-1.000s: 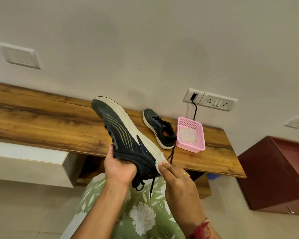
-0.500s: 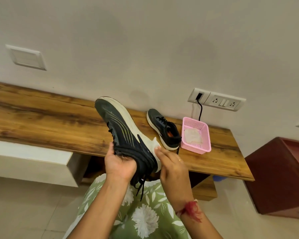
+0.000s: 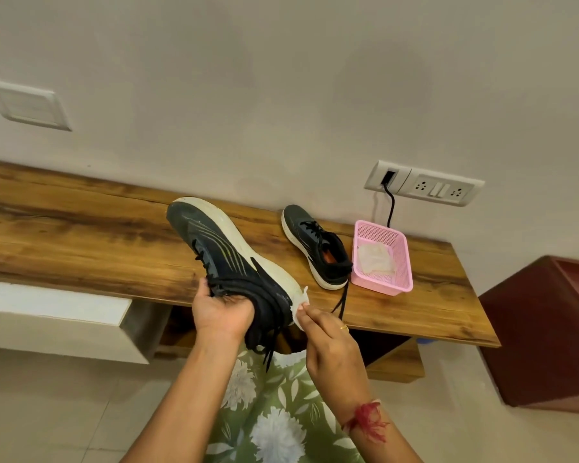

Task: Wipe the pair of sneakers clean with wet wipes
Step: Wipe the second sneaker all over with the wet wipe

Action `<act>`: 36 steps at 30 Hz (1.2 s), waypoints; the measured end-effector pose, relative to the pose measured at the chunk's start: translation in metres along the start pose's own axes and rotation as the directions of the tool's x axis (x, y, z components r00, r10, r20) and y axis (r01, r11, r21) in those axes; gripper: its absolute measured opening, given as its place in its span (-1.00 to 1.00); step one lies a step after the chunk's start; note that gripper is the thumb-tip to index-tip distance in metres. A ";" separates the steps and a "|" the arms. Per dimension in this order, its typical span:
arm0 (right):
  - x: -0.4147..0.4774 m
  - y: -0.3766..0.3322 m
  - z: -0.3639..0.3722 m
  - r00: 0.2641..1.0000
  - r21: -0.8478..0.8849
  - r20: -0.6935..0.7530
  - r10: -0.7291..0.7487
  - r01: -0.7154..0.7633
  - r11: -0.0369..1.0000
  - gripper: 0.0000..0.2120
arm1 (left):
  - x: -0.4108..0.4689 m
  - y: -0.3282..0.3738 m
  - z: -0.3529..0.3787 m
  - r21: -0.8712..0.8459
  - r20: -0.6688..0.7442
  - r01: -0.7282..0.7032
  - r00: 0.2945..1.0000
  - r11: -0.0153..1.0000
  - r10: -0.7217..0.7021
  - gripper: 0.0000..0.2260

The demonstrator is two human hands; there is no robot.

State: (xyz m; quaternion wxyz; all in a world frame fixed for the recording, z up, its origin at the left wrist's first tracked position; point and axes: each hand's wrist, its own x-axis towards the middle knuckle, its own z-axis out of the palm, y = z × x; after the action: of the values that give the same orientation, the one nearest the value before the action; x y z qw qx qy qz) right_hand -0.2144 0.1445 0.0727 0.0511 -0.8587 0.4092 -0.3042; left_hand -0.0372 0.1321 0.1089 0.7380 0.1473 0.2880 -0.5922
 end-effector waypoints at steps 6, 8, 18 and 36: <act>-0.001 0.006 0.011 0.957 0.303 -0.159 0.241 -0.185 0.935 -0.39 | 0.025 0.019 0.008 -0.118 -0.054 0.027 0.998 0.993 -0.033 -0.62; 0.014 0.001 0.003 0.895 0.420 -0.296 0.335 -0.193 0.887 -0.47 | 0.024 0.020 0.012 -0.145 -0.059 0.018 0.998 0.989 -0.026 -0.64; 0.013 0.004 0.053 0.926 0.424 -0.200 0.320 -0.212 0.880 -0.54 | 0.027 0.021 0.017 -0.241 -0.109 -0.022 0.994 0.970 -0.005 -0.69; 0.020 0.031 0.046 0.901 0.386 -0.093 0.425 -0.361 0.849 -0.45 | 0.043 0.025 0.009 -0.151 -0.135 -0.026 0.991 0.988 0.006 -0.64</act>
State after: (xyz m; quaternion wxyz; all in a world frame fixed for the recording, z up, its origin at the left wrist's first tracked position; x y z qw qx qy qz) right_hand -0.1998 0.1015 0.0346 0.2325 -0.7024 0.5167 -0.4308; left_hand -0.0047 0.0991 0.0870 0.7308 0.1323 0.3801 -0.5514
